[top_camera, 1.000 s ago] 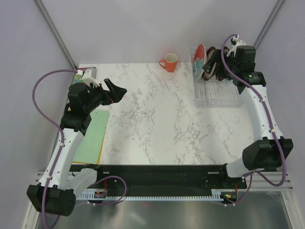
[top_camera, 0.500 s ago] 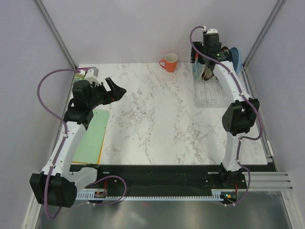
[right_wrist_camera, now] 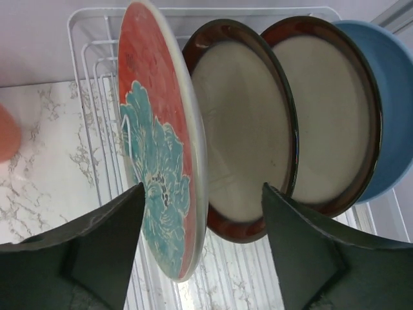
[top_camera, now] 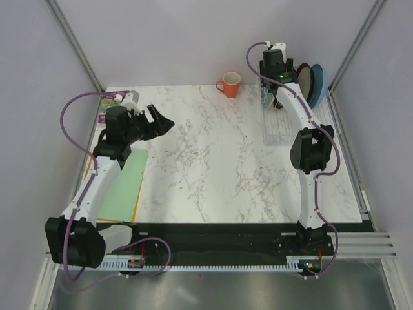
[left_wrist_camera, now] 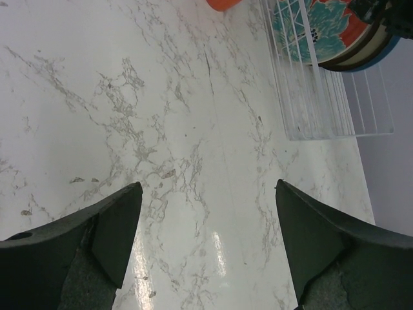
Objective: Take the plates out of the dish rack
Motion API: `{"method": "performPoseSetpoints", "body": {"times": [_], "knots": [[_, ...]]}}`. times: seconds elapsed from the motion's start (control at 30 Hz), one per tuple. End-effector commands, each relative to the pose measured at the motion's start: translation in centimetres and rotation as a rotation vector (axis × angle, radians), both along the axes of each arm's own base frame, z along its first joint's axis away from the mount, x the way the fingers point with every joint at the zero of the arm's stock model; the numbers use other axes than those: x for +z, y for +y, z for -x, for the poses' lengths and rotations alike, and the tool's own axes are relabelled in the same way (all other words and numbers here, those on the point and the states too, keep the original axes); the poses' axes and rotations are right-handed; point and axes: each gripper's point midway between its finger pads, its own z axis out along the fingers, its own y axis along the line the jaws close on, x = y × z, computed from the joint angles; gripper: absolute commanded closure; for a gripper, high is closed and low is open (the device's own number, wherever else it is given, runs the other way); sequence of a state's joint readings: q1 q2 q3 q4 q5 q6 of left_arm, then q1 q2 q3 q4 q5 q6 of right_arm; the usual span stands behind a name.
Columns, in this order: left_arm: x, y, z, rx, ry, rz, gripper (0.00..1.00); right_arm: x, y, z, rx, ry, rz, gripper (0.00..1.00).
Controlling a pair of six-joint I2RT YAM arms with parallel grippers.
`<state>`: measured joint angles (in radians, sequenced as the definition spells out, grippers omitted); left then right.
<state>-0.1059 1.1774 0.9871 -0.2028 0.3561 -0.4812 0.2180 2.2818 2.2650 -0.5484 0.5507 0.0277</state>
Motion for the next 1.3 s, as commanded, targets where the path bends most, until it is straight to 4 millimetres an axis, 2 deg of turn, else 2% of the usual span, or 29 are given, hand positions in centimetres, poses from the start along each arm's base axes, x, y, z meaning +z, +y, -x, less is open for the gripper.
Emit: {"method": "performPoseSetpoints", "body": {"times": [0.0,0.03,0.1,0.17,0.23,0.27,0.3,0.33,0.4,0.5,0.67,0.7,0.73,0.87,1.0,1.07,1.1,1.27], "knots": [[1.0,-0.4,-0.7,-0.024,-0.049,0.024,0.1,2.4,0.1,-1.7,0.018,-0.084,0.015,0.25],[0.9,-0.5,-0.7,-0.032,-0.056,0.026,0.1,1.7,1.0,-2.1,0.072,-0.07,-0.013,0.29],[0.7,-0.6,-0.8,-0.034,-0.055,0.034,0.12,0.6,1.3,-2.3,0.086,-0.055,-0.024,0.49],[0.4,-1.0,-0.8,-0.05,-0.05,0.05,0.14,-0.5,0.9,-2.6,0.075,-0.039,-0.033,0.74],[0.1,-1.3,-0.7,-0.07,-0.041,0.057,0.14,-1.4,0.9,-2.5,0.079,-0.02,-0.033,0.76],[0.0,-1.3,-0.8,-0.074,-0.037,0.057,0.14,-1.6,0.6,-2.5,0.074,-0.016,-0.032,0.8],[-0.1,-1.4,-0.7,-0.076,-0.037,0.058,0.14,-1.8,0.6,-2.5,0.07,-0.015,-0.029,0.87],[-0.1,-1.4,-0.7,-0.078,-0.035,0.058,0.14,-1.6,0.4,-2.5,0.065,-0.021,-0.025,1.0],[-0.2,-1.4,-0.8,-0.079,-0.033,0.059,0.14,-1.5,0.0,-2.5,0.041,-0.034,-0.013,1.0],[-0.5,-1.7,-0.8,-0.089,-0.02,0.069,0.14,0.4,-0.5,-2.1,-0.005,-0.087,0.02,1.0],[-1.3,-2.0,-0.7,-0.109,0.021,0.082,0.17,5.7,-0.1,-0.9,-0.047,-0.177,0.096,1.0],[-1.4,-2.2,-0.7,-0.119,0.027,0.084,0.17,7.3,-0.1,-0.6,-0.068,-0.2,0.119,1.0],[-1.8,-2.3,-0.7,-0.127,0.041,0.087,0.19,8.2,-0.7,-0.1,-0.111,-0.208,0.159,1.0],[-2.1,-2.6,-0.6,-0.15,0.06,0.092,0.2,11.2,-0.6,1.6,-0.174,-0.242,0.253,1.0],[-2.0,-2.7,-0.4,-0.162,0.061,0.085,0.13,13.1,-1.2,3.0,-0.237,-0.262,0.318,1.0],[-1.9,-2.6,-0.2,-0.162,0.056,0.077,0.08,14.6,-0.9,3.6,-0.23,-0.296,0.306,1.0],[-1.8,-2.5,-0.2,-0.157,0.05,0.074,0.01,15.2,-0.9,3.9,-0.231,-0.311,0.299,1.0],[-1.6,-2.4,0.1,-0.15,0.048,0.078,0.0,20.8,0.0,6.6,-0.21,-0.397,0.277,1.0]]}}
